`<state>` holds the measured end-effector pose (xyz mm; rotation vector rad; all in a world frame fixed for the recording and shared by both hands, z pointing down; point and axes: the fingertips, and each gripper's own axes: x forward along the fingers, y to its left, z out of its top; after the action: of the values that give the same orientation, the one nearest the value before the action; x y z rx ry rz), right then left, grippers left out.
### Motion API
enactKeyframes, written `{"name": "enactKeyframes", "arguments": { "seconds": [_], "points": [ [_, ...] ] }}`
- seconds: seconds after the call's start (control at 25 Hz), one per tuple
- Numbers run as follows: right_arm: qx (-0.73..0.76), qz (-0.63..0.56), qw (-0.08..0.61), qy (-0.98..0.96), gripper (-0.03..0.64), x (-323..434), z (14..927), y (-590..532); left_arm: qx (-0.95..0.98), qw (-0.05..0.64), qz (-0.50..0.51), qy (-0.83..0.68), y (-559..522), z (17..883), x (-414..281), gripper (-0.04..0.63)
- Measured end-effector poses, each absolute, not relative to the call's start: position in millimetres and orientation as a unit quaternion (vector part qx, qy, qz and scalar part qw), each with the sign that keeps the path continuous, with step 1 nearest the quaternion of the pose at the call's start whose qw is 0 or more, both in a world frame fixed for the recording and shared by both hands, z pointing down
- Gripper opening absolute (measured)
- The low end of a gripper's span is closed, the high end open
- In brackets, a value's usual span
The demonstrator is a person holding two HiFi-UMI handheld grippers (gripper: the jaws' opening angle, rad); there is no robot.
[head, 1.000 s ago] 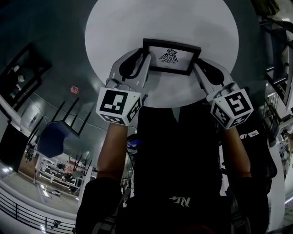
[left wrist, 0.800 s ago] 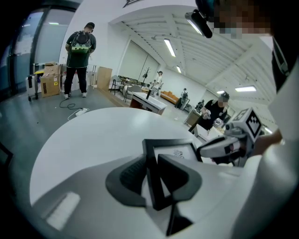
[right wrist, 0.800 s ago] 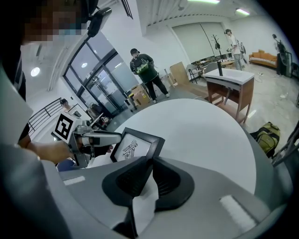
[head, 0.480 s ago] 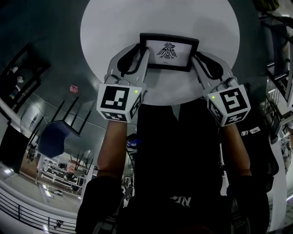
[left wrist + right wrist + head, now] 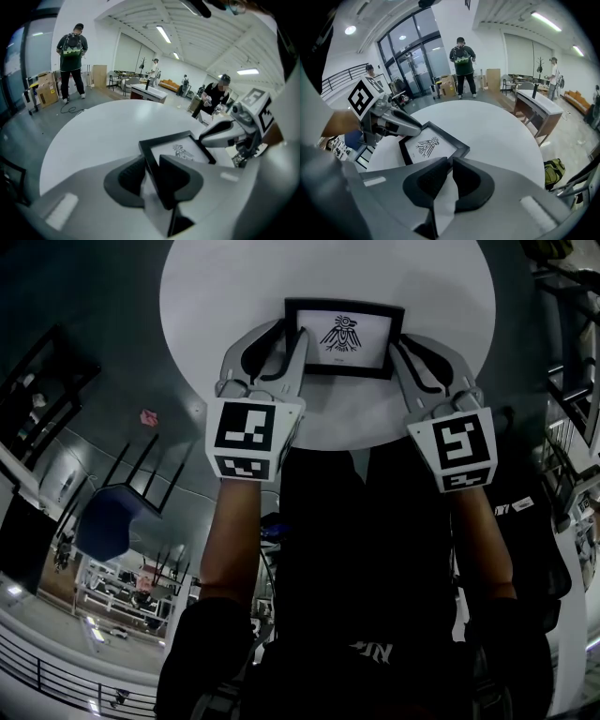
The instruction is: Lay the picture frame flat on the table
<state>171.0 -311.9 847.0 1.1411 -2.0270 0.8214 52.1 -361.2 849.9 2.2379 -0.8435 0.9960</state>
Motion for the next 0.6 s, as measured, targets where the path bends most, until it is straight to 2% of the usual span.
{"name": "enactKeyframes", "arguments": {
  "seconds": [0.44, 0.6],
  "points": [
    [0.433, 0.284, 0.346, -0.783, 0.041, 171, 844, -308, 0.823, 0.251, 0.402, -0.313, -355, 849, 50, 0.103],
    [0.446, 0.213, 0.359, -0.792, 0.043, 176, 818, -317, 0.821, 0.233, 0.415, -0.316, -354, 831, 46, 0.109]
  ]
}}
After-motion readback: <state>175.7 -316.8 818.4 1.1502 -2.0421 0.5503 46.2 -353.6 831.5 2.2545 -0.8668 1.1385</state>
